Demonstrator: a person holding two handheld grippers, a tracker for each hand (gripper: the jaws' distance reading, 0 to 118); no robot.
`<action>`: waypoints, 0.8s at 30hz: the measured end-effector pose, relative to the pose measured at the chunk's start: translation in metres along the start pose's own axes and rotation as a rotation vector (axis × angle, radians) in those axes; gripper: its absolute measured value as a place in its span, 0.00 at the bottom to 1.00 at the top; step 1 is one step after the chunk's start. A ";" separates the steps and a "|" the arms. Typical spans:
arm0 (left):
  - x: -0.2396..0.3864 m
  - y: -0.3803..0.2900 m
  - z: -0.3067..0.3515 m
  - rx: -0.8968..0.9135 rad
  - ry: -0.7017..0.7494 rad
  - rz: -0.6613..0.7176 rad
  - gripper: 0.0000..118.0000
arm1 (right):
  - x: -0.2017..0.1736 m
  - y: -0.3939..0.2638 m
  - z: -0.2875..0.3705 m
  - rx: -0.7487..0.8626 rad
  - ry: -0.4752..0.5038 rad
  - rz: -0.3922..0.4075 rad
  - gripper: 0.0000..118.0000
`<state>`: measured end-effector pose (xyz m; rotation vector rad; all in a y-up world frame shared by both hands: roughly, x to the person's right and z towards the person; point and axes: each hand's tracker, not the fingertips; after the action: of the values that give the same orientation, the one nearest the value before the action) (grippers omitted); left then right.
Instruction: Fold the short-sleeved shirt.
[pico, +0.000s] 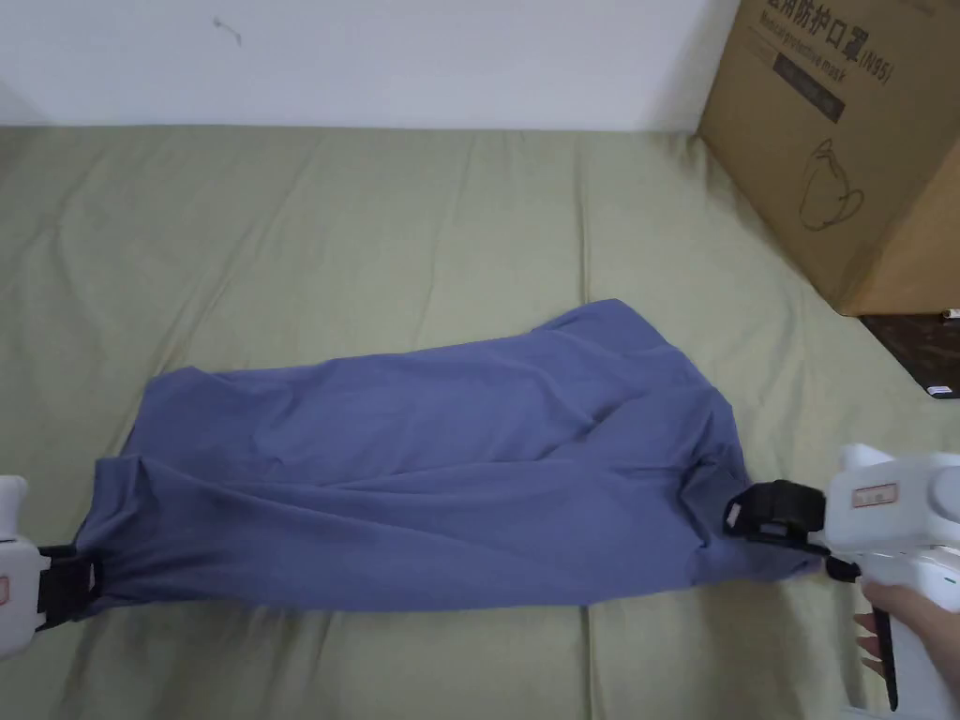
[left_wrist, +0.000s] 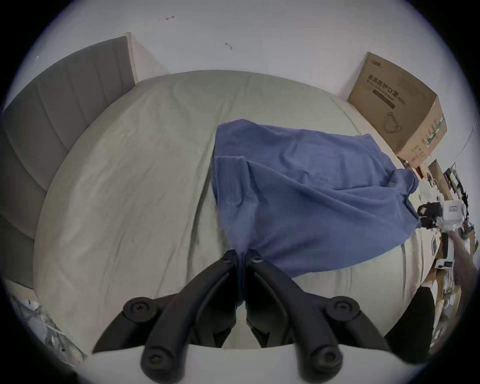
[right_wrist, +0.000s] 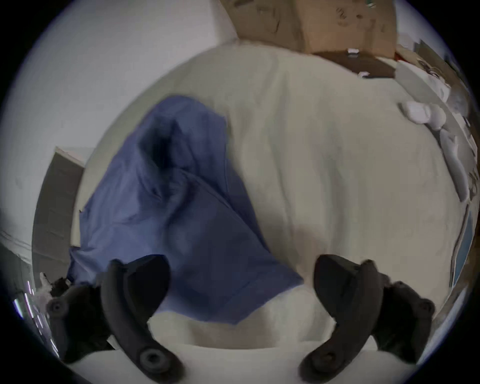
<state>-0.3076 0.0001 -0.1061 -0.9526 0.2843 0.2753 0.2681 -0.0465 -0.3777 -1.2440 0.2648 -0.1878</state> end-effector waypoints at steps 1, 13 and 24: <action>0.001 -0.001 -0.002 -0.009 0.002 0.004 0.03 | -0.006 -0.001 -0.008 -0.039 -0.019 0.041 0.73; -0.013 -0.001 0.036 -0.008 0.010 0.002 0.03 | -0.009 -0.038 0.073 0.078 -0.003 0.187 0.03; -0.031 -0.111 0.063 -0.227 -0.067 0.008 0.04 | 0.026 -0.135 0.098 -0.063 0.000 0.179 0.03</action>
<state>-0.2903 -0.0123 0.0236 -1.1643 0.1984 0.3515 0.3227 -0.0069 -0.2225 -1.2756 0.3824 -0.0257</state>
